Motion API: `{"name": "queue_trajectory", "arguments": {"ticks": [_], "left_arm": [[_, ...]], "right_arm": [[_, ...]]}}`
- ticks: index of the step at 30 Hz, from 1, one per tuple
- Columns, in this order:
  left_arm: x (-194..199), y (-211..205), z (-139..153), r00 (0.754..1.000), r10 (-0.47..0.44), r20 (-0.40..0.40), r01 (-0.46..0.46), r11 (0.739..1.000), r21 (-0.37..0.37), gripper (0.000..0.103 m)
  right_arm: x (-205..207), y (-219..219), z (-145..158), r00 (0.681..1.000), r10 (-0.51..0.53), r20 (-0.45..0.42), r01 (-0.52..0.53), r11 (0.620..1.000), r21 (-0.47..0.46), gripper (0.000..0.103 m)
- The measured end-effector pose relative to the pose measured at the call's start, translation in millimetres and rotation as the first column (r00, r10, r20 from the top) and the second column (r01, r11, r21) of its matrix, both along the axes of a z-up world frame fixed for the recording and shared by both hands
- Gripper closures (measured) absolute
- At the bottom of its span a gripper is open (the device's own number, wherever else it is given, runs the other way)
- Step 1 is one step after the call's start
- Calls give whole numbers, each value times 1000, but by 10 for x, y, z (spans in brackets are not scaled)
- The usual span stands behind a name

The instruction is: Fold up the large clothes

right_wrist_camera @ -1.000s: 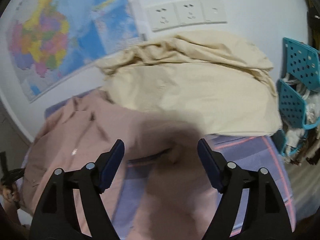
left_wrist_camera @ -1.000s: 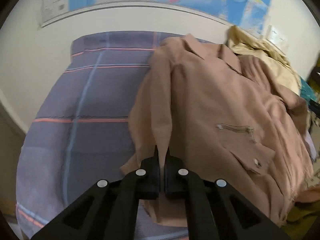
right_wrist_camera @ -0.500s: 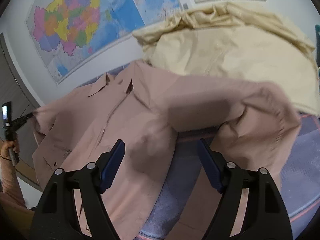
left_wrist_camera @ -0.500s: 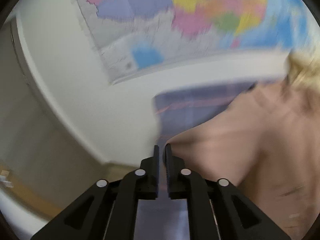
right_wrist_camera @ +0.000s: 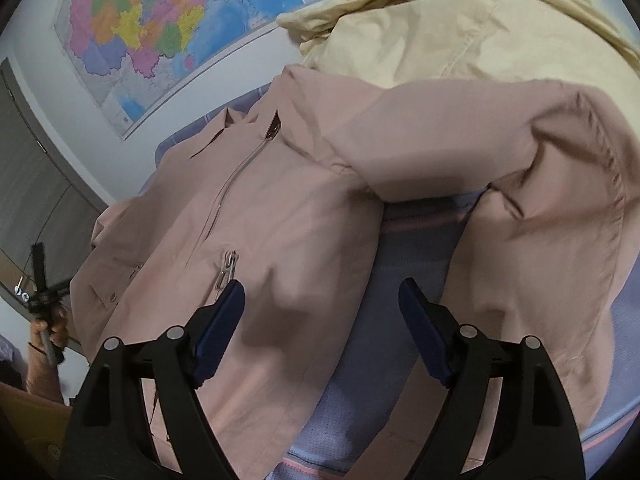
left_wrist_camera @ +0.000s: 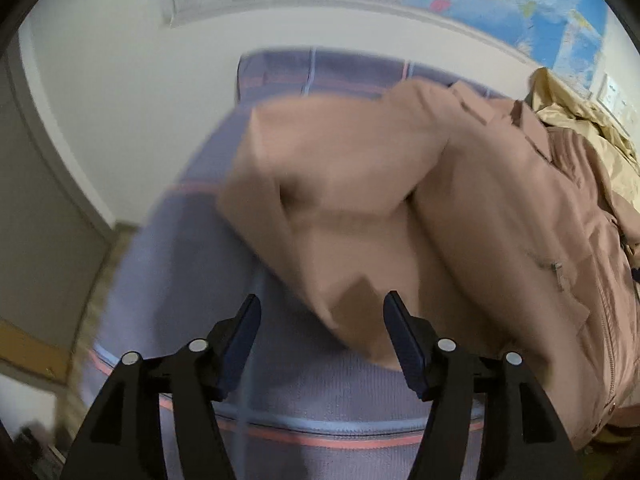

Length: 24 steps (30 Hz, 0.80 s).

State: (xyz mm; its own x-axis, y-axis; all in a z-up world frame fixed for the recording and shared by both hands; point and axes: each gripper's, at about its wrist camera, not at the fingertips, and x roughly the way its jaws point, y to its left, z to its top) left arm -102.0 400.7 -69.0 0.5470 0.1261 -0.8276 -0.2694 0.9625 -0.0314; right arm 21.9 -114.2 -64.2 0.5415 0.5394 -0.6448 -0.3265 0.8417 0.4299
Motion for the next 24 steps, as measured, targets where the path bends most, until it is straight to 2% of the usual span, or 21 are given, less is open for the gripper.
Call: {"name": "queue_trajectory", "arguments": {"ticks": [1, 2, 3, 4, 6, 8, 9, 10, 11, 12, 13, 14, 15, 17, 19, 22, 24], "left_arm": [[48, 25, -79, 1000, 16, -8, -16, 1000, 18, 63], [42, 10, -68, 1000, 24, 18, -25, 998, 51, 70], [49, -18, -65, 1000, 17, 23, -18, 999, 45, 97], [81, -3, -51, 1000, 14, 25, -14, 1000, 26, 102], [88, 82, 109, 996, 40, 82, -44, 998, 37, 102], [79, 201, 277, 989, 109, 95, -120, 987, 111, 102], [78, 261, 364, 983, 154, 99, -169, 971, 167, 102], [82, 323, 469, 970, 219, 101, -239, 936, 258, 99], [83, 347, 514, 962, 256, 96, -273, 909, 314, 96], [90, 364, 571, 953, 291, 88, -302, 873, 382, 81], [86, 376, 613, 946, 310, 90, -319, 853, 413, 49], [67, 378, 665, 936, 338, 101, -347, 829, 439, 38], [40, 345, 721, 937, 328, 122, -348, 833, 430, 39], [-4, 215, 836, 957, 231, 177, -278, 908, 313, 40], [2, 27, 929, 964, 128, 233, -187, 950, 252, 39], [176, -368, 988, 965, -25, 259, -47, 963, 266, 28], [390, -625, 970, 957, -139, 256, 74, 966, 248, 28]], "right_arm": [[0, 0, -11, 1000, 0, -4, 0, 1000, 4, 25], [-1, 2, -17, 1000, -1, -8, 1, 1000, 5, 25], [-15, 7, -16, 1000, 1, -8, -1, 1000, 4, 25], [-29, 9, -8, 1000, 3, -5, -3, 1000, 2, 25], [-70, 4, 26, 1000, 3, 10, -3, 1000, -7, 25], [-109, -38, 72, 1000, -4, 28, 5, 1000, -14, 25], [-118, -70, 89, 999, -13, 30, 13, 1000, -16, 25], [-118, -94, 96, 999, -14, 31, 15, 1000, -14, 25], [-118, -124, 99, 999, -22, 32, 22, 1000, -14, 25], [-108, -146, 97, 999, -30, 31, 30, 999, -20, 25], [-98, -153, 94, 999, -34, 31, 35, 999, -26, 25], [-83, -157, 95, 999, -38, 32, 40, 999, -33, 25], [-64, -151, 103, 999, -38, 33, 40, 998, -40, 25], [-8, -111, 163, 998, -34, 52, 37, 997, -67, 25], [92, -8, 290, 995, -22, 93, 33, 993, -118, 25], [282, 219, 499, 985, 2, 174, 33, 980, -198, 25], [485, 441, 633, 972, 27, 233, 34, 966, -255, 25]]}}
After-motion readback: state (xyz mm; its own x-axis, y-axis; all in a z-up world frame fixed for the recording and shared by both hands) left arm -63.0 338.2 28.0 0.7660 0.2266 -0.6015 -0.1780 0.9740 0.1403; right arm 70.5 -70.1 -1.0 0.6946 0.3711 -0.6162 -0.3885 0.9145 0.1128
